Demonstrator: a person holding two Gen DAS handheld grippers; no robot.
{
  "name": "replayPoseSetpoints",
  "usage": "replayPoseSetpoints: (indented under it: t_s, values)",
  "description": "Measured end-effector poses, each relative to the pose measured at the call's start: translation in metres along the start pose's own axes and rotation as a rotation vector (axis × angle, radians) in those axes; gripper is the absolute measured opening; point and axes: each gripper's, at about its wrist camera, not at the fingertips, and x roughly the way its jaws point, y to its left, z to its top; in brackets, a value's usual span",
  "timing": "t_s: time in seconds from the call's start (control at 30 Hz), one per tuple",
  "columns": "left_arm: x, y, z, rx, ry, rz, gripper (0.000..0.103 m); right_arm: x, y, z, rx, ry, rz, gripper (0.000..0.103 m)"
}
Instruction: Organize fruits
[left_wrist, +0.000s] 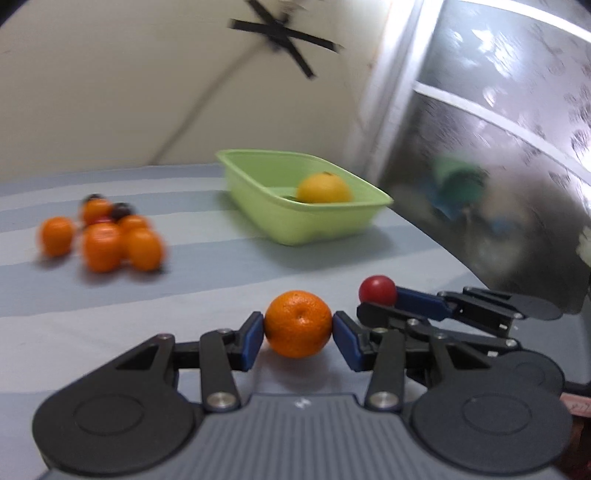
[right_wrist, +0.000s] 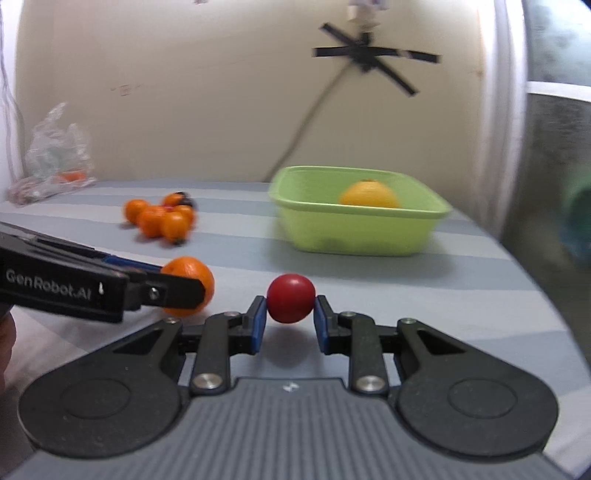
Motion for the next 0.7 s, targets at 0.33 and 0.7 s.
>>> replayPoseSetpoints:
  t_s: [0.33, 0.7]
  values:
    - [0.030, -0.031, 0.008, 0.062, 0.003, 0.027, 0.043, -0.001, -0.042, -0.014, 0.086, 0.027, -0.084, 0.032]
    - [0.037, -0.033, 0.003, 0.090, 0.021, 0.068, 0.053, -0.001, -0.047, -0.015, 0.117, 0.035, -0.047, 0.034]
